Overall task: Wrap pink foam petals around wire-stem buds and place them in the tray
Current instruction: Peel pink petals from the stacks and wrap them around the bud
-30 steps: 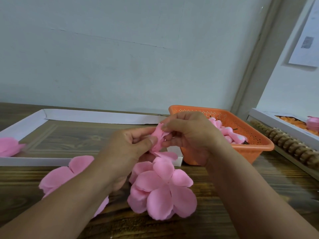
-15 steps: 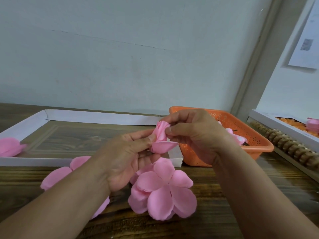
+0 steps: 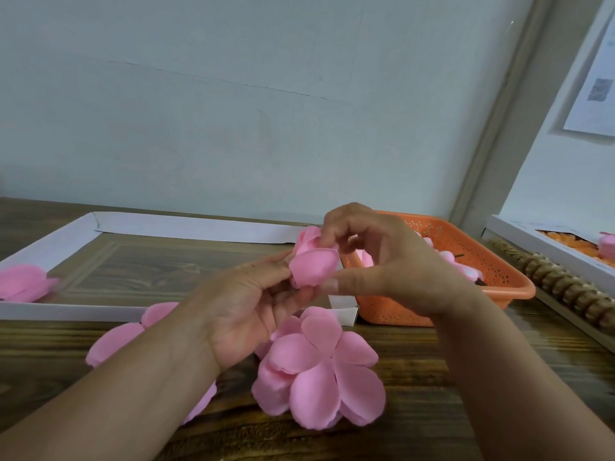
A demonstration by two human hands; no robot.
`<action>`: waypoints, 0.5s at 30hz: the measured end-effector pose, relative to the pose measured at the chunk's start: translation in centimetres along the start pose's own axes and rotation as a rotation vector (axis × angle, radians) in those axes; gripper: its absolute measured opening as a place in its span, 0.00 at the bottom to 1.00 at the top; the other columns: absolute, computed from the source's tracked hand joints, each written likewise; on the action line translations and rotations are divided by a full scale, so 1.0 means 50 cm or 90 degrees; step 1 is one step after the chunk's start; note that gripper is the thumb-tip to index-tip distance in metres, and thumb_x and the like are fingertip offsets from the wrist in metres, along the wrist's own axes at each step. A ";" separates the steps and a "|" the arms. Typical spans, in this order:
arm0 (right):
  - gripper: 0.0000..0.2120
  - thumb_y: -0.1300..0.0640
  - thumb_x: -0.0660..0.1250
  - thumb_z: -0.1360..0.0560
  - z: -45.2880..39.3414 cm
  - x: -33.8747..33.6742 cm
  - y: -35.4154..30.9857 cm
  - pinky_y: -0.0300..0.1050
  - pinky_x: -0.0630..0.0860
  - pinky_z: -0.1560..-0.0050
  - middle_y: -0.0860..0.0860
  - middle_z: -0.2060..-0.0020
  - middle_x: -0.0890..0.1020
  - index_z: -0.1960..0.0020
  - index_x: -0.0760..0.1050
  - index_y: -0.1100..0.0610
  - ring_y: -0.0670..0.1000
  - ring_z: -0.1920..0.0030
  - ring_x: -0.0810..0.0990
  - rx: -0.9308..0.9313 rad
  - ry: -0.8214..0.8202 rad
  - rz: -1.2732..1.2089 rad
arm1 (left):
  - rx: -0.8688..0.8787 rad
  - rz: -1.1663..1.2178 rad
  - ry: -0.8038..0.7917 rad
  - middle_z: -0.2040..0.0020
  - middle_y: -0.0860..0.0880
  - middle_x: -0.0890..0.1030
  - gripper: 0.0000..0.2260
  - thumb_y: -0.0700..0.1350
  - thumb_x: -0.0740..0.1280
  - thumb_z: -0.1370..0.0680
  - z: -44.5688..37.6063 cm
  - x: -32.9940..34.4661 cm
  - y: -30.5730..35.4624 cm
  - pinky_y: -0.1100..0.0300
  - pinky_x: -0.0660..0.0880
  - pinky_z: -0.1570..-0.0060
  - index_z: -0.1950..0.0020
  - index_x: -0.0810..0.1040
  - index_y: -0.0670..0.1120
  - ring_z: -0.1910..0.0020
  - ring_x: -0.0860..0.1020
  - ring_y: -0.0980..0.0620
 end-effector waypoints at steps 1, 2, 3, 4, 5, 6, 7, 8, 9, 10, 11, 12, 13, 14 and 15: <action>0.16 0.59 0.79 0.41 -0.001 0.002 -0.002 0.44 0.69 0.50 0.50 0.54 0.74 0.57 0.77 0.52 0.49 0.54 0.73 -0.006 0.015 0.050 | -0.006 0.014 -0.003 0.56 0.38 0.84 0.12 0.32 0.66 0.36 0.001 0.001 0.000 0.61 0.80 0.70 0.55 0.83 0.34 0.66 0.84 0.47; 0.16 0.61 0.80 0.40 -0.002 0.003 -0.005 0.39 0.68 0.49 0.50 0.53 0.73 0.58 0.77 0.51 0.47 0.53 0.72 -0.010 0.030 0.076 | -0.008 0.024 -0.003 0.56 0.38 0.84 0.12 0.32 0.66 0.35 0.002 0.001 0.000 0.60 0.80 0.71 0.54 0.83 0.34 0.66 0.83 0.47; 0.15 0.62 0.79 0.39 -0.002 0.004 -0.007 0.34 0.67 0.48 0.49 0.52 0.73 0.58 0.78 0.50 0.44 0.51 0.72 -0.015 0.040 0.087 | -0.005 0.025 0.002 0.56 0.39 0.84 0.13 0.32 0.66 0.34 0.001 0.000 0.000 0.60 0.81 0.70 0.52 0.83 0.34 0.66 0.83 0.47; 0.15 0.63 0.79 0.38 -0.001 0.004 -0.010 0.30 0.66 0.47 0.47 0.50 0.72 0.58 0.78 0.49 0.42 0.50 0.72 -0.022 0.043 0.096 | 0.002 0.021 0.009 0.57 0.39 0.84 0.13 0.32 0.66 0.33 0.000 0.000 0.001 0.59 0.82 0.67 0.51 0.83 0.35 0.66 0.83 0.48; 0.15 0.63 0.78 0.37 0.000 0.005 -0.013 0.28 0.65 0.46 0.46 0.49 0.72 0.58 0.79 0.48 0.41 0.48 0.72 -0.028 0.038 0.108 | 0.009 0.016 0.014 0.57 0.40 0.84 0.13 0.32 0.66 0.33 -0.001 0.000 0.001 0.59 0.82 0.64 0.51 0.83 0.36 0.66 0.83 0.49; 0.15 0.63 0.78 0.37 0.000 0.007 -0.014 0.29 0.65 0.45 0.46 0.48 0.72 0.57 0.79 0.48 0.42 0.46 0.72 -0.033 0.025 0.123 | 0.016 0.016 0.015 0.57 0.40 0.84 0.13 0.32 0.66 0.34 -0.001 0.001 0.002 0.59 0.81 0.63 0.52 0.83 0.36 0.66 0.83 0.49; 0.14 0.63 0.78 0.36 -0.001 0.011 -0.014 0.31 0.66 0.44 0.47 0.48 0.72 0.56 0.80 0.48 0.44 0.46 0.72 -0.035 0.012 0.139 | 0.020 0.019 0.015 0.57 0.40 0.84 0.13 0.32 0.66 0.35 -0.001 0.001 0.002 0.58 0.81 0.63 0.53 0.83 0.35 0.65 0.83 0.49; 0.14 0.63 0.77 0.36 -0.002 0.015 -0.014 0.34 0.66 0.43 0.47 0.48 0.72 0.55 0.81 0.48 0.46 0.46 0.72 -0.035 0.004 0.153 | 0.020 0.023 0.014 0.57 0.40 0.84 0.12 0.31 0.66 0.36 -0.001 0.002 0.002 0.58 0.82 0.63 0.55 0.84 0.34 0.64 0.84 0.49; 0.13 0.62 0.77 0.35 -0.003 0.018 -0.014 0.37 0.67 0.42 0.47 0.48 0.72 0.54 0.82 0.49 0.47 0.47 0.72 -0.035 0.002 0.164 | 0.019 0.027 0.012 0.58 0.40 0.84 0.12 0.31 0.67 0.37 0.000 0.003 0.001 0.58 0.82 0.65 0.57 0.84 0.34 0.64 0.84 0.49; 0.12 0.61 0.77 0.35 -0.004 0.020 -0.014 0.38 0.67 0.42 0.46 0.48 0.72 0.54 0.83 0.49 0.48 0.47 0.71 -0.037 0.004 0.172 | 0.018 0.027 0.012 0.58 0.40 0.84 0.11 0.30 0.66 0.38 0.000 0.004 0.001 0.59 0.82 0.66 0.58 0.84 0.34 0.65 0.84 0.49; 0.12 0.61 0.77 0.35 -0.005 0.021 -0.014 0.39 0.67 0.42 0.45 0.48 0.72 0.54 0.83 0.49 0.48 0.47 0.71 -0.039 0.008 0.177 | 0.018 0.025 0.013 0.59 0.40 0.84 0.11 0.30 0.66 0.38 0.001 0.004 0.000 0.60 0.81 0.68 0.59 0.84 0.35 0.66 0.83 0.49; 0.12 0.61 0.77 0.34 -0.005 0.022 -0.013 0.39 0.67 0.42 0.45 0.48 0.72 0.54 0.83 0.48 0.48 0.47 0.70 -0.043 0.014 0.179 | 0.019 0.023 0.013 0.59 0.40 0.84 0.11 0.29 0.66 0.38 0.001 0.005 0.000 0.61 0.80 0.69 0.59 0.84 0.35 0.67 0.83 0.50; 0.12 0.61 0.76 0.34 -0.005 0.022 -0.013 0.39 0.67 0.42 0.44 0.48 0.72 0.54 0.83 0.48 0.49 0.46 0.70 -0.046 0.018 0.181 | 0.020 0.025 0.014 0.58 0.40 0.84 0.12 0.29 0.66 0.38 0.001 0.004 -0.001 0.62 0.80 0.70 0.58 0.84 0.35 0.67 0.83 0.50; 0.11 0.61 0.76 0.34 -0.006 0.022 -0.011 0.39 0.67 0.42 0.44 0.49 0.72 0.54 0.83 0.49 0.49 0.45 0.70 -0.050 0.023 0.183 | 0.019 0.029 0.016 0.58 0.40 0.84 0.13 0.30 0.66 0.38 0.001 0.003 -0.003 0.62 0.80 0.70 0.55 0.84 0.35 0.67 0.83 0.50; 0.11 0.62 0.76 0.34 -0.006 0.023 -0.010 0.39 0.67 0.41 0.44 0.48 0.72 0.55 0.83 0.50 0.50 0.44 0.71 -0.053 0.029 0.183 | 0.018 0.031 0.018 0.57 0.40 0.84 0.14 0.30 0.67 0.37 0.001 0.003 -0.004 0.62 0.80 0.69 0.53 0.84 0.35 0.66 0.83 0.50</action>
Point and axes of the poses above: each hand's wrist, its own z-axis away from the middle knuckle, its own x-axis out of the palm, y = z × x, the point moved 1 cm from there along -z, towards the middle knuckle
